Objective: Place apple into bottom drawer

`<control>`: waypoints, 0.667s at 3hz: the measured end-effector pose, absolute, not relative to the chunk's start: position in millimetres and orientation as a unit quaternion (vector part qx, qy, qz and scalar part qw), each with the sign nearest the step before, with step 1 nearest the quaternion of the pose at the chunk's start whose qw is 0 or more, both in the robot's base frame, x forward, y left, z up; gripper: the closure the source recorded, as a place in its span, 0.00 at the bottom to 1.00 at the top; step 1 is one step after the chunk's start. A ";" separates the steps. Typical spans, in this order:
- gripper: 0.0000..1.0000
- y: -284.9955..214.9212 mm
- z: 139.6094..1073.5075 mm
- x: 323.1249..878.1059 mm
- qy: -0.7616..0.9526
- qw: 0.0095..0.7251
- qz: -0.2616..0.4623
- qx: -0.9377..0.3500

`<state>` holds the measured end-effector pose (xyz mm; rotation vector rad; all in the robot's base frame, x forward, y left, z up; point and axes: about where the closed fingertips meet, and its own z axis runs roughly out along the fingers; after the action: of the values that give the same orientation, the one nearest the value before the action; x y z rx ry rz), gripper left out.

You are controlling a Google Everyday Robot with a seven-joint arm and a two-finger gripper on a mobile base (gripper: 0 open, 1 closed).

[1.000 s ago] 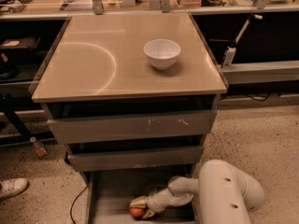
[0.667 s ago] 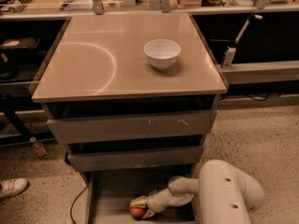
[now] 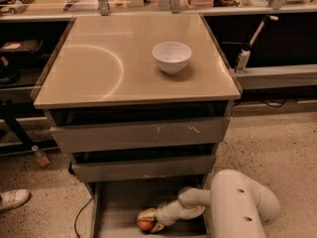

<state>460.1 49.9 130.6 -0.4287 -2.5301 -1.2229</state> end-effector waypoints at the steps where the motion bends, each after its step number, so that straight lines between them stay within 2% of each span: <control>1: 0.13 49.9 130.6 460.1 -0.880 0.149 -0.425 -0.149; 2: 0.00 50.0 130.5 459.9 -0.880 0.149 -0.425 -0.149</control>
Offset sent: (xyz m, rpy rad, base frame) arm 0.0000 0.0000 0.0000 0.0000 0.0000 0.0000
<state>459.9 50.0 130.5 -0.4285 -2.5298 -1.2229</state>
